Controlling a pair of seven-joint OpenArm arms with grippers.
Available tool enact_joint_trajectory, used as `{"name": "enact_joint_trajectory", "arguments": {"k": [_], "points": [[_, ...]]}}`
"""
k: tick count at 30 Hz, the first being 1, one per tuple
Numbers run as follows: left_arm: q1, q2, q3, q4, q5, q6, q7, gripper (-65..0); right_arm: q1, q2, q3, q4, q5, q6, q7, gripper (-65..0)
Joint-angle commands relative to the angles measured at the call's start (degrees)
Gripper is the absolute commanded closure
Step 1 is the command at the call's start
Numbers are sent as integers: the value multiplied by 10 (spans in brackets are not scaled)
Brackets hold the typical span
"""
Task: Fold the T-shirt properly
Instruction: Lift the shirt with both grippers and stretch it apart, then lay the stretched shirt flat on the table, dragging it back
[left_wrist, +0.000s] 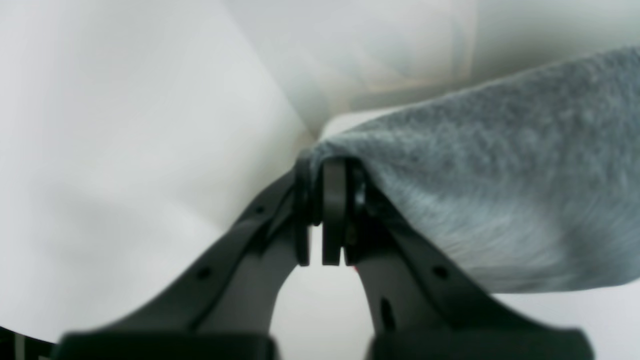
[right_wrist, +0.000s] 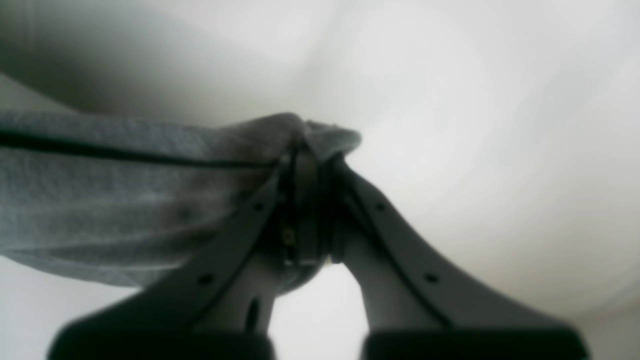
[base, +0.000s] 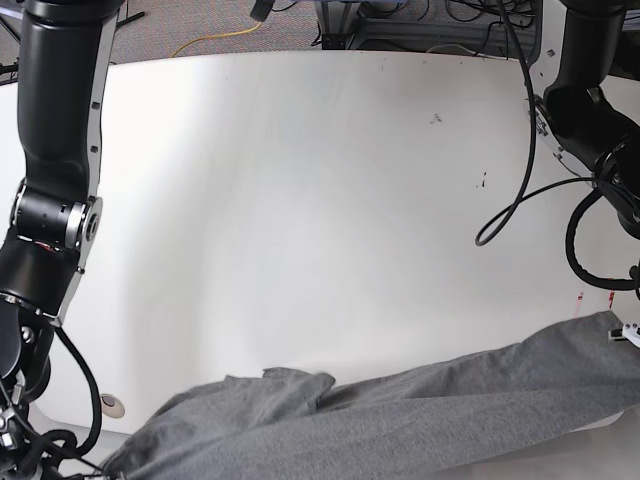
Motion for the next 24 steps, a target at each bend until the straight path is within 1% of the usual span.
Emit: {"name": "enact_joint_trajectory", "arguments": {"k": [1,5,7,9,15,16,17,19,22,24], "points": [[4,-7,-2,20,6,2,-11,0,-1,8,2,24,1,-1,10,0],[56,-6,-2,33,5,2,-10,0,-76,9,40,70,1,-1,7,0],[87,-5,-3,34,5,2,-10,0,-117,9,56,90,1,0,-10,0],[111,-5,-6,34,5,2,-12,0,-149,9,67,105,1,0,-13,0],[194,-5,-37,34,5,-2,-13,0,-279,7,116,168,2,0,-15,0],[205,-5,-40,34,5,-11,-13,0,-299,7,121,175,2,0,-15,0],[222,-5,-41,34,5,-27,-13,0,-325,4,129,186,2,0,-15,0],[241,0,-42,33,5,-44,-13,0,-365,3,141,204,2,0,-15,0],[276,11,-50,33,8,-60,-13,0,-427,-8,158,233,2,0,-15,0],[301,11,-60,33,8,-66,-13,0,-463,-13,172,250,2,0,-19,0]]}}
